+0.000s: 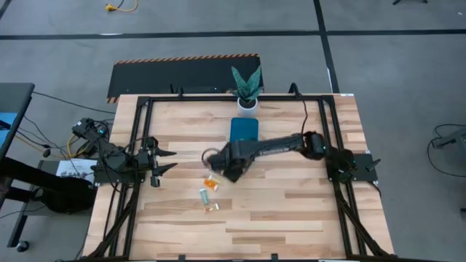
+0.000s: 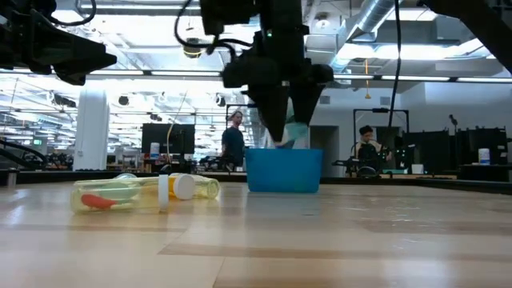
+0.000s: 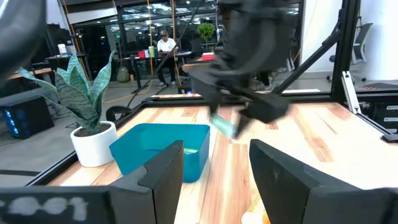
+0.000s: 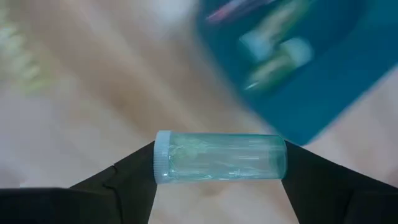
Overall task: Pick and place pill bottles into a basket
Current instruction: Put the right blue pill bottle into the bin
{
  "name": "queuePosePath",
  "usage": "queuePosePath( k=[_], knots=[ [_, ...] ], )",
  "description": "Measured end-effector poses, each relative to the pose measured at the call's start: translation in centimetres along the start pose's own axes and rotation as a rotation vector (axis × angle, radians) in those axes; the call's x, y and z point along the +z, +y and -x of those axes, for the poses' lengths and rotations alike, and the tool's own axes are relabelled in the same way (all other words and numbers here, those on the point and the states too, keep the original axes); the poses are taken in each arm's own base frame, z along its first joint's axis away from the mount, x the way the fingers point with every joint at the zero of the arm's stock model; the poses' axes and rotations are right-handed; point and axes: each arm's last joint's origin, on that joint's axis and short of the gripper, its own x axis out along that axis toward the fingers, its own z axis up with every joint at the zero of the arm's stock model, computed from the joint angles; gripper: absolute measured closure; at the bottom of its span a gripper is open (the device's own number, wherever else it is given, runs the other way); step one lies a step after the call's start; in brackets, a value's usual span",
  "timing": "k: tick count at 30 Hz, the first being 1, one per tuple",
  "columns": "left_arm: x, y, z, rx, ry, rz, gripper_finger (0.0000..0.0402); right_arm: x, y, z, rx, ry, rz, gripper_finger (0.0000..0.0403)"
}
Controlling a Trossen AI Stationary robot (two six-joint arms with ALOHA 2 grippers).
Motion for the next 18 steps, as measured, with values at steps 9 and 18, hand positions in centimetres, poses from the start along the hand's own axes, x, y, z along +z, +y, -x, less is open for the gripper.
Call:
queuePosePath(
  k=[9, 18],
  knots=[
    [0.0, 0.0, 0.0, 0.000, 0.000, 0.000, 0.0226, 4.7, -6.1, -1.7, -0.015, 0.026, 0.234, 0.0109],
    [0.0, 0.0, 0.0, 0.000, 0.000, 0.000, 0.0226, 8.1, -11.3, -3.6, 0.058, 0.036, 0.432, 0.0111]
  ],
)
